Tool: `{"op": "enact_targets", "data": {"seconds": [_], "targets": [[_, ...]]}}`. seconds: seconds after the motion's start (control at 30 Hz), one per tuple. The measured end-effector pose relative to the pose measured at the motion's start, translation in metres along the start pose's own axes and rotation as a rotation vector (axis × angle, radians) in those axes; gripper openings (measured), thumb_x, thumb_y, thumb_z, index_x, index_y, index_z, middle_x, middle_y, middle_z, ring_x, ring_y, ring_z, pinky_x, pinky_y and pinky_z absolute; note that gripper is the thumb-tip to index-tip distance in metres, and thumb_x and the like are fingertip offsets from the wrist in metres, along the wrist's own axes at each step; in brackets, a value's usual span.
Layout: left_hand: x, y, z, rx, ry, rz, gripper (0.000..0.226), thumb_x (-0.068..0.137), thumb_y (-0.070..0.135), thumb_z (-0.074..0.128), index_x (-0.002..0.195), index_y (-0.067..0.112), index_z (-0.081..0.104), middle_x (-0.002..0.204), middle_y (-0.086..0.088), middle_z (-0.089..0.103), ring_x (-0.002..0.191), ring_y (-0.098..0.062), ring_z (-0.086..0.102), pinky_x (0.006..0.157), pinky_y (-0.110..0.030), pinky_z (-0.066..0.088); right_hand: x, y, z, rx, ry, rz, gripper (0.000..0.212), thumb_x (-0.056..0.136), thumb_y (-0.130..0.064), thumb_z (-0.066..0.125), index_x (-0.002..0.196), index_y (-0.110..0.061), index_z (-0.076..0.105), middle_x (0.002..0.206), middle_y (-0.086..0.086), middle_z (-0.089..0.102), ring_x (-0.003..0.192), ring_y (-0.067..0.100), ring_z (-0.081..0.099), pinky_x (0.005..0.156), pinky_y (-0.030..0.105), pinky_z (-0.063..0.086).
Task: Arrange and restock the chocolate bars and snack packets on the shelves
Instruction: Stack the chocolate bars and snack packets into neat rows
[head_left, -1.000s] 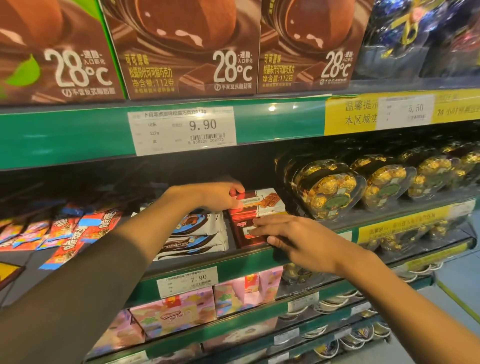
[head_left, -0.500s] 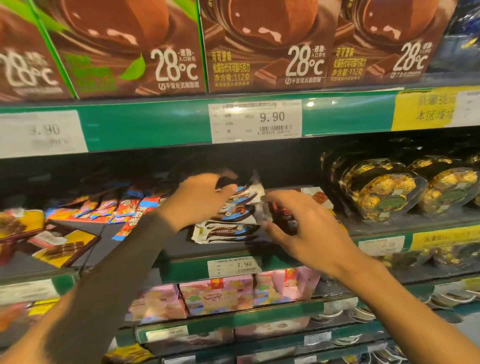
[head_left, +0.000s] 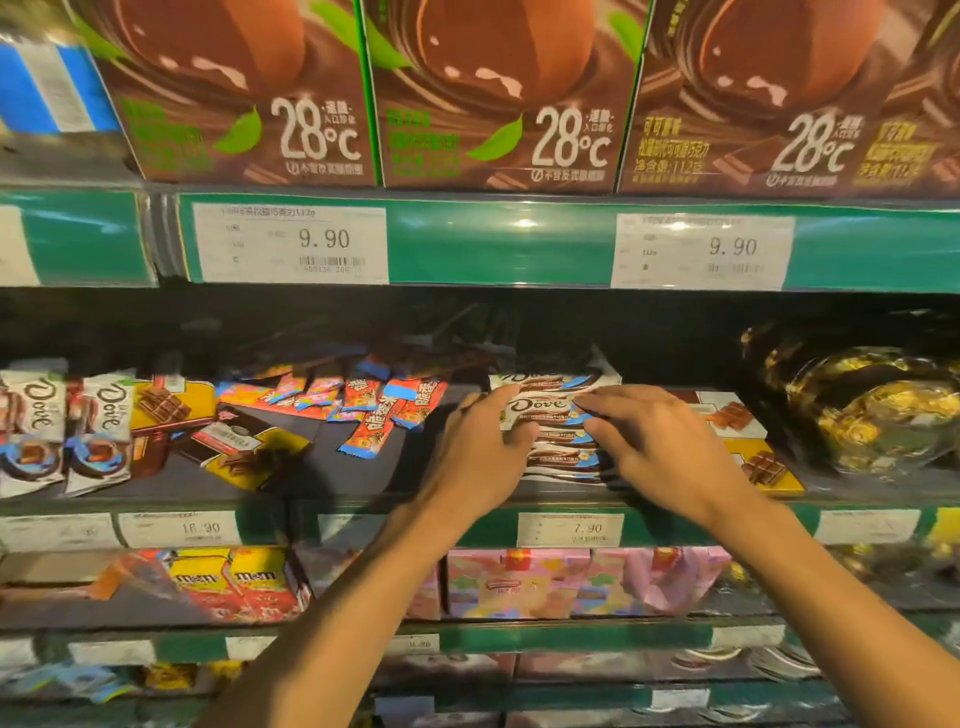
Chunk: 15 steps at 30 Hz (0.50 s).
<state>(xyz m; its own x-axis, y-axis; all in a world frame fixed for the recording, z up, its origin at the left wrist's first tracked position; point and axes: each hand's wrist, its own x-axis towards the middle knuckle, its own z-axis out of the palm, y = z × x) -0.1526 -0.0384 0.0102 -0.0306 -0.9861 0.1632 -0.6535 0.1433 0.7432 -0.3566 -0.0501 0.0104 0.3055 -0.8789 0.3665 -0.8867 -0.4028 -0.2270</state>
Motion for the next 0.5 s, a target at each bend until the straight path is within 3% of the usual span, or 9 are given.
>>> {"op": "enact_targets", "data": {"seconds": [0.2, 0.3, 0.4, 0.5], "targets": [[-0.004, -0.004, -0.010, -0.040, 0.016, -0.007, 0.051, 0.095, 0.037, 0.059, 0.142, 0.033, 0.044, 0.131, 0.002, 0.059, 0.119, -0.018, 0.054, 0.093, -0.032, 0.047, 0.001, -0.017, -0.002, -0.060, 0.060, 0.044, 0.033, 0.095, -0.032, 0.060, 0.125, -0.022, 0.069, 0.129, -0.001, 0.064, 0.120, 0.018, 0.056, 0.100, 0.033, 0.045], [-0.010, -0.019, -0.029, -0.039, 0.045, 0.027, 0.048, 0.094, 0.038, 0.060, 0.140, 0.033, 0.046, 0.132, 0.003, 0.056, 0.122, -0.017, 0.052, 0.098, -0.034, 0.047, 0.005, -0.044, -0.001, -0.032, 0.132, 0.023, 0.032, 0.090, -0.029, 0.065, 0.119, -0.017, 0.070, 0.123, 0.004, 0.066, 0.118, 0.024, 0.057, 0.101, 0.039, 0.044], [-0.015, -0.044, -0.060, 0.064, 0.156, 0.107, 0.034, 0.093, 0.036, 0.059, 0.126, 0.031, 0.057, 0.125, 0.006, 0.059, 0.115, -0.015, 0.053, 0.093, -0.029, 0.044, 0.013, -0.083, 0.005, 0.022, 0.158, -0.040, 0.026, 0.088, -0.026, 0.067, 0.112, -0.018, 0.070, 0.117, 0.002, 0.068, 0.114, 0.023, 0.057, 0.098, 0.033, 0.040], [-0.025, -0.077, -0.099, 0.112, 0.245, 0.135, 0.019, 0.090, 0.032, 0.060, 0.109, 0.030, 0.064, 0.116, 0.008, 0.063, 0.107, -0.015, 0.059, 0.091, -0.033, 0.047, 0.023, -0.128, 0.016, 0.086, 0.138, -0.088, 0.023, 0.084, -0.021, 0.071, 0.107, -0.019, 0.070, 0.109, 0.003, 0.069, 0.107, 0.024, 0.057, 0.092, 0.029, 0.038]]}}
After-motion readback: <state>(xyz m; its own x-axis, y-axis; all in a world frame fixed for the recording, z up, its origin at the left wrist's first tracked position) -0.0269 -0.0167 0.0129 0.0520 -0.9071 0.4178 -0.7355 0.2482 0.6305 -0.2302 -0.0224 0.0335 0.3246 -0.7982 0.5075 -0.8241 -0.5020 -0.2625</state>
